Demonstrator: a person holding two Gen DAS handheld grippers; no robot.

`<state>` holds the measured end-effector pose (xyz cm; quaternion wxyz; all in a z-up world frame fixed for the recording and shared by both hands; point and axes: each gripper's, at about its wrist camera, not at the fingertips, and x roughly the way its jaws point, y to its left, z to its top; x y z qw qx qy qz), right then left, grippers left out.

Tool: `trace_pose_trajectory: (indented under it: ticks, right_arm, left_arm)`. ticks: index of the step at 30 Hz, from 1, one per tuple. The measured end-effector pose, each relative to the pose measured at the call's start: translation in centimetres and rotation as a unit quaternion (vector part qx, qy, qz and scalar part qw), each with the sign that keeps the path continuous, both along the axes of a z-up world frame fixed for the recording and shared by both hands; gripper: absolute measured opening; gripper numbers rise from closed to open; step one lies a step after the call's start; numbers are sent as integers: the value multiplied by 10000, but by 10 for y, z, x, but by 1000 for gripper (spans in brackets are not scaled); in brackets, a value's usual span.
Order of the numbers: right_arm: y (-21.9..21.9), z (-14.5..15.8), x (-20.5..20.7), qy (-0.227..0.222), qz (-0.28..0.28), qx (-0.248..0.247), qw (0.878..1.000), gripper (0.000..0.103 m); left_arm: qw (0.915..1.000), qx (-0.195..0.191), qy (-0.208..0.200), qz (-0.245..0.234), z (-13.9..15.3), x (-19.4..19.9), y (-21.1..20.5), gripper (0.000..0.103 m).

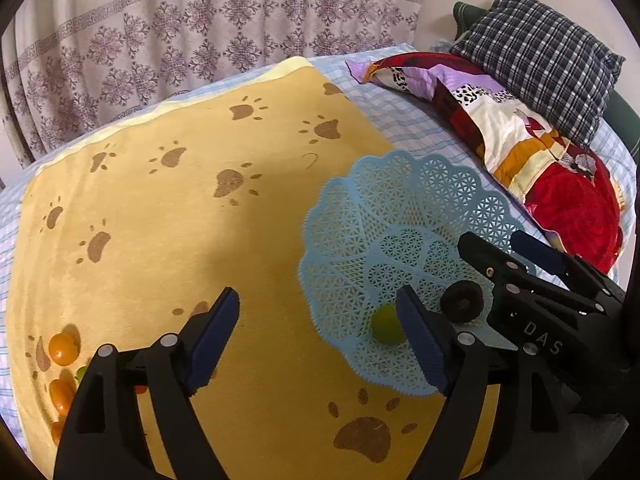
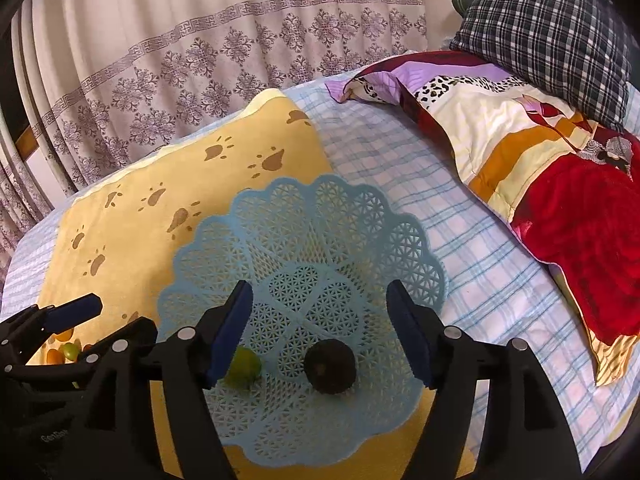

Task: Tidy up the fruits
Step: 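Open the left tool to drop the green tomato while the right tool releases the dark fruit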

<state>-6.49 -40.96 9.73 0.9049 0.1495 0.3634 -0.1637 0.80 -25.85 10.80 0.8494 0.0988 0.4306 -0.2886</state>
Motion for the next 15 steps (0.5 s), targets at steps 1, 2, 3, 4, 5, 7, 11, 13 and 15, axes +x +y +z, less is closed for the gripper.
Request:
trace_pose_trajectory:
  ticks: [1,2,3,4,5,7,11,13,15]
  right_arm:
    - [1,0,0,-8,10,-7,10000,72]
    - [1,1,0,-15,21,-18,10000,73]
    - [2,1,-1,-21,27,-25,10000,76]
    - [3,2,-1,-38,33,-37,10000,77]
    - [4,2,-1,-58,42,-55,10000,77]
    - [6,4,-2,-88,80,-86,9999,77]
    - [11,8,-3,-167,152,-99,9997,78]
    - [13,9,-4,-190,181,-87,9996,78]
    - [16,10,-4,-205,209,-94,9995,79]
  left_arm:
    - [10000,6,-10,11,0,-1,2,80]
    - [10000,15,-24,31,1,-1,4,80]
    - [10000,20,-34,45,2,-2,6,80]
    - [10000,23,-56,74,3,-2,8,81]
    - [9999,23,-75,96,4,-3,10,82]
    - [9998,11,-111,145,7,-3,15,82]
    - [9996,14,-183,230,11,-6,23,82]
    - [9993,46,-269,262,14,-8,26,82]
    - [9991,64,-328,278,15,-10,29,82]
